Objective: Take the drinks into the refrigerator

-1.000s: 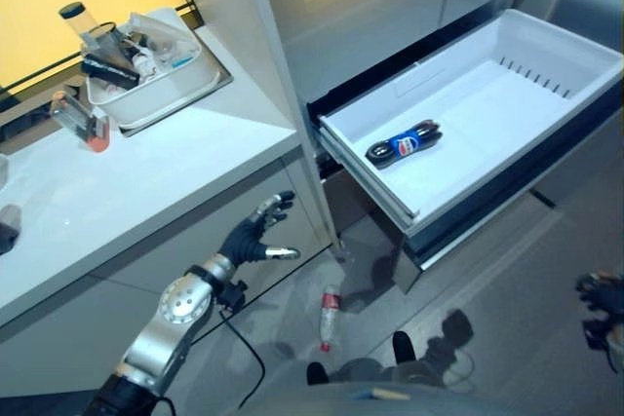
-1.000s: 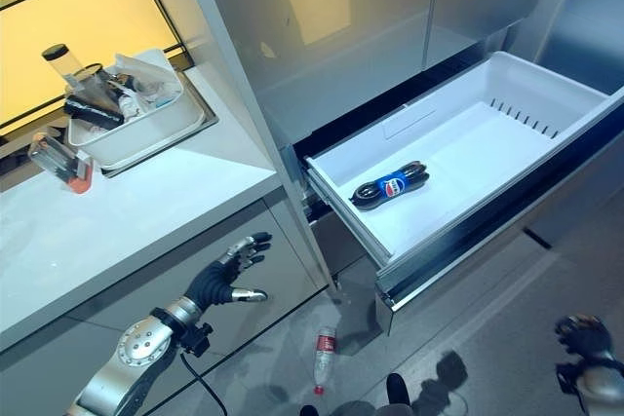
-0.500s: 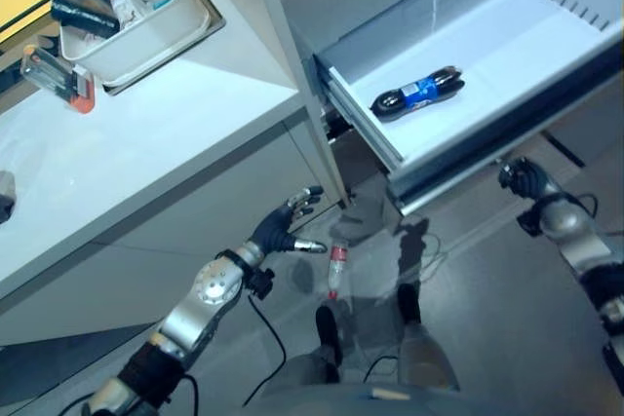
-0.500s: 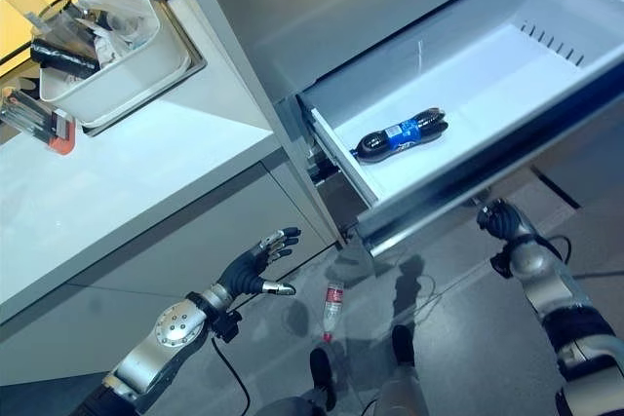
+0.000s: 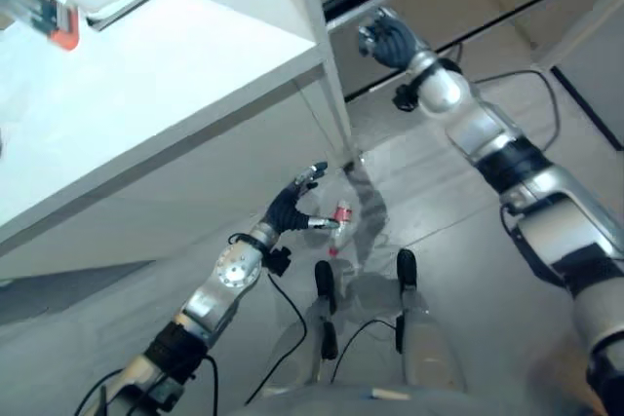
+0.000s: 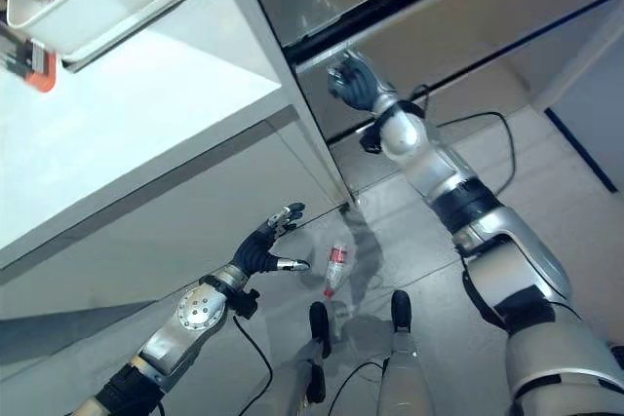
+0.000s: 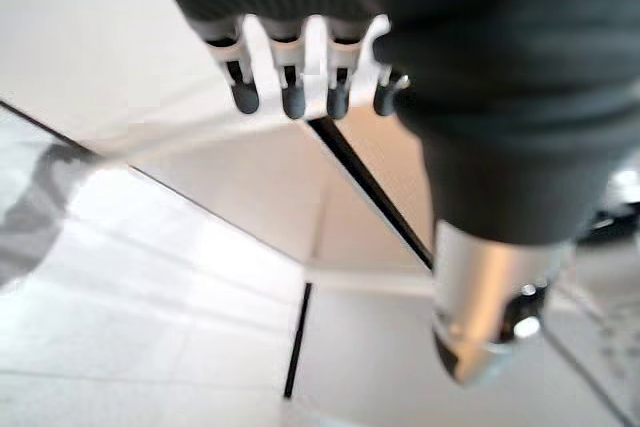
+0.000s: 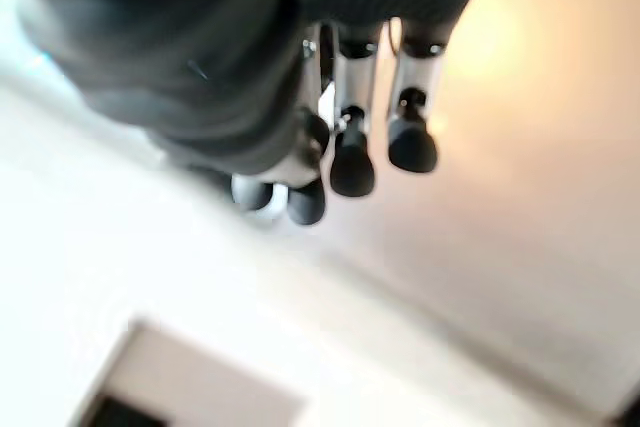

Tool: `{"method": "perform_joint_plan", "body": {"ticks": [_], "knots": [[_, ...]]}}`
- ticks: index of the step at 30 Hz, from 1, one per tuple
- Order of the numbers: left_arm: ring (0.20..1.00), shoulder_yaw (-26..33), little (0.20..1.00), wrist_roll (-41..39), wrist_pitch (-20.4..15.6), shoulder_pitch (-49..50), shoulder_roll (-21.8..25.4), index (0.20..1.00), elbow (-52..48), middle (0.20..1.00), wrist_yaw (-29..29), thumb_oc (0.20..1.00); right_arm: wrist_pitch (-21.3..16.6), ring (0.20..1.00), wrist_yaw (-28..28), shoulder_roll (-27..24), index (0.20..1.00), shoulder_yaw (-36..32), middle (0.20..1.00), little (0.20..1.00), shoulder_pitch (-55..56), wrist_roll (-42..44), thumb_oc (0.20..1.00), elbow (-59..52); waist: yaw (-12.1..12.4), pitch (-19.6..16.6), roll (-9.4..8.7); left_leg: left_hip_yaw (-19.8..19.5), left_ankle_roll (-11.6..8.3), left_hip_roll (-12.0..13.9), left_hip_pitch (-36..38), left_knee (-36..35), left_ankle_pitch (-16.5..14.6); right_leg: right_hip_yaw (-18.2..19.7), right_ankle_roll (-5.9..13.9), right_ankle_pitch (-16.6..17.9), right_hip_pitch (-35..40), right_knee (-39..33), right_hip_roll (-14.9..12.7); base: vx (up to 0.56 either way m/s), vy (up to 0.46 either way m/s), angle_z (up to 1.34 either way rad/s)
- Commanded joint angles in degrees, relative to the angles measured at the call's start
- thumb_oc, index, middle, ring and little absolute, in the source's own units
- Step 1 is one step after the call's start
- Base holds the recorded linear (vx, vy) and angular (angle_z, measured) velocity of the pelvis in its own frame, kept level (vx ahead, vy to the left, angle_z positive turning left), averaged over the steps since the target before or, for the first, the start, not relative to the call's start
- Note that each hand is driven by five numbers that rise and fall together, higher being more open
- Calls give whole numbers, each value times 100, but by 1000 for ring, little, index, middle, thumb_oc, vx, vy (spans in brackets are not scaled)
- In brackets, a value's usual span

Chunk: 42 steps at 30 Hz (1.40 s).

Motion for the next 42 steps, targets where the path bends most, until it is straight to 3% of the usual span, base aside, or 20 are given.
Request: {"method": "perform_joint_plan", "body": {"ticks": [1, 11, 12, 13, 20, 25, 27, 29, 33, 34, 35, 40, 42], "knots": [[1000, 50, 1000, 222, -394, -66, 155, 1000, -128, 1000, 198, 1000, -278, 200, -185, 203, 200, 131, 200, 200, -753, -135, 200, -52, 71, 120, -514, -8, 271, -486, 117, 10, -287, -48, 315, -257, 55, 96, -202, -33, -3, 4], [1000, 210, 1000, 333, -443, -12, 132, 1000, -176, 1000, 375, 1000, -259, 200, -273, 132, 200, -37, 200, 200, -335, -63, 200, 102, 86, 229, -590, -40, 272, -483, 77, 21, -259, -60, 323, -230, 31, 100, -220, 0, 0, 0], [1000, 239, 1000, 333, -447, 21, 150, 1000, -211, 1000, 369, 1000, -245, 448, -268, 65, 448, -99, 448, 448, -200, -53, 448, 69, 87, 229, -590, -50, 273, -484, 87, 22, -264, -63, 325, -234, 43, 100, -225, -38, 1, 1], [1000, 319, 1000, 349, -448, 77, 153, 1000, -247, 1000, 373, 1000, -226, 1000, -307, -56, 1000, -310, 1000, 1000, 177, 39, 1000, 62, 69, 244, -589, -59, 281, -499, 88, 27, -272, -70, 328, -237, 56, 102, -231, 0, 0, 0], [1000, 504, 1000, 393, -470, 353, 192, 1000, -276, 1000, 223, 1000, -274, 1000, -318, -521, 1000, -1098, 1000, 1000, 1888, 233, 1000, -112, 50, 192, -595, -108, 299, -517, 134, 40, -303, -114, 343, -241, 117, 96, -252, -22, 0, 5], [1000, 863, 1000, 246, -461, 786, 78, 1000, 142, 1000, 49, 1000, -472, 1000, -391, -72, 1000, -2219, 1000, 1000, 4223, 737, 1000, 403, -14, 38, -665, -185, 320, -514, 263, 61, -363, -214, 338, -339, 285, 111, -234, 24, -29, 7], [1000, 947, 1000, 90, -432, 923, -15, 1000, 372, 1000, 15, 1000, -486, 1000, -357, 35, 1000, -2386, 1000, 1000, 4608, 781, 1000, 579, -15, -20, -689, -209, 325, -518, 303, 63, -379, -242, 325, -386, 345, 122, -217, 43, -41, 15], [1000, 1272, 1000, -238, -285, 1093, -442, 1000, 1328, 1000, 48, 1000, -447, 1000, -383, 386, 1000, -2682, 1000, 1000, 5161, 986, 1000, 1397, -12, -144, -761, -295, 332, -514, 421, 76, -423, -309, 294, -510, 496, 208, -196, 65, -62, 11], [1000, 1526, 1000, -163, -154, 1030, -797, 1000, 2428, 1000, 198, 1000, -399, 1000, -390, 739, 1000, -2762, 1000, 1000, 5452, 1067, 1000, 2175, -8, -273, -823, -380, 328, -501, 590, 87, -480, -410, 263, -640, 714, 256, -171, 66, -58, 15], [1000, 1778, 1000, -99, -27, 903, -1059, 1000, 3434, 1000, 465, 1000, -332, 1000, -409, 921, 1000, -2705, 1000, 1000, 5597, 967, 1000, 2671, 12, -392, -872, -401, 320, -482, 692, 95, -507, -463, 254, -693, 858, 248, -158, 73, -48, 22], [1000, 1780, 1000, -96, -44, 887, -1067, 1000, 3460, 1000, 470, 1000, -340, 1000, -411, 920, 1000, -2700, 1000, 1000, 5586, 968, 1000, 2684, 0, -378, -870, -409, 319, -482, 704, 94, -511, -471, 254, -697, 874, 244, -158, 85, -46, 17], [1000, 2073, 1000, 224, 237, 547, -1388, 1000, 5552, 1000, 648, 1000, -122, 1000, -381, 1284, 1000, -2370, 1000, 1000, 5610, 515, 1000, 3716, 42, -719, -953, -476, 295, -431, 925, 93, -572, -595, 233, -776, 1180, 139, -116, 77, -33, 15], [1000, 2447, 1000, -164, 386, 453, -1518, 1000, 6393, 1000, 555, 1000, -23, 1000, -319, 1423, 1000, -2268, 1000, 1000, 5594, 369, 1000, 4061, 92, -878, -980, -528, 285, -404, 1005, 87, -595, -648, 224, -814, 1282, 114, -106, 107, -34, 13]]}}
